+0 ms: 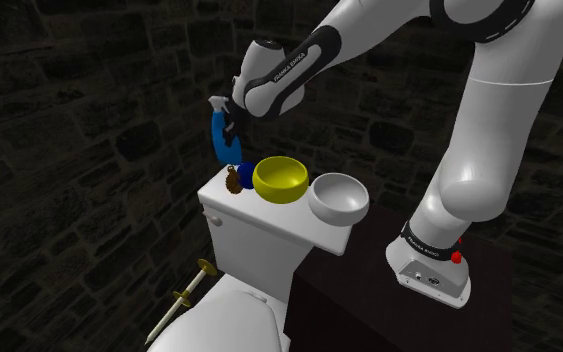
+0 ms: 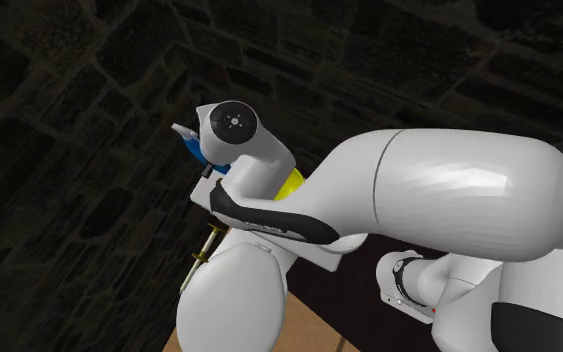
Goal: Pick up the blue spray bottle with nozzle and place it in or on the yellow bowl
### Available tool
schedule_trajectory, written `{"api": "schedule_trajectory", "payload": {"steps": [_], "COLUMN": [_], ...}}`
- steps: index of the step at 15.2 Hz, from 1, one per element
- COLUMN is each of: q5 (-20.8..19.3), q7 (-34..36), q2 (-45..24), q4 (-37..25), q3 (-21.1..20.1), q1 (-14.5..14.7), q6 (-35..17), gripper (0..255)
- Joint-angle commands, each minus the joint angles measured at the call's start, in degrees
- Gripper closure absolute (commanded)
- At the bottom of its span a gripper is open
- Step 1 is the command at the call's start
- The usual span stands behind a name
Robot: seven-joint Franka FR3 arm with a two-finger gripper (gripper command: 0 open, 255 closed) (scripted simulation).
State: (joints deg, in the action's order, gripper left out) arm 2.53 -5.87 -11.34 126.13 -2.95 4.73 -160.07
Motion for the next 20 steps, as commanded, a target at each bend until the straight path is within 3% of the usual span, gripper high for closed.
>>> {"api": "schedule_trajectory", "payload": {"steps": [1, 19, 20], "q5": [0.0, -0.1, 0.2], "q7": [0.0, 0.4, 0.0], "q2": [1.3, 8.9, 10.9], "q4": [-0.2, -5.3, -2.5], "q3": [0.0, 0.1, 0.1], "q1": [0.0, -0.1, -0.2], "q6": [1.5, 14.1, 13.4], "gripper": [255, 255, 255]}}
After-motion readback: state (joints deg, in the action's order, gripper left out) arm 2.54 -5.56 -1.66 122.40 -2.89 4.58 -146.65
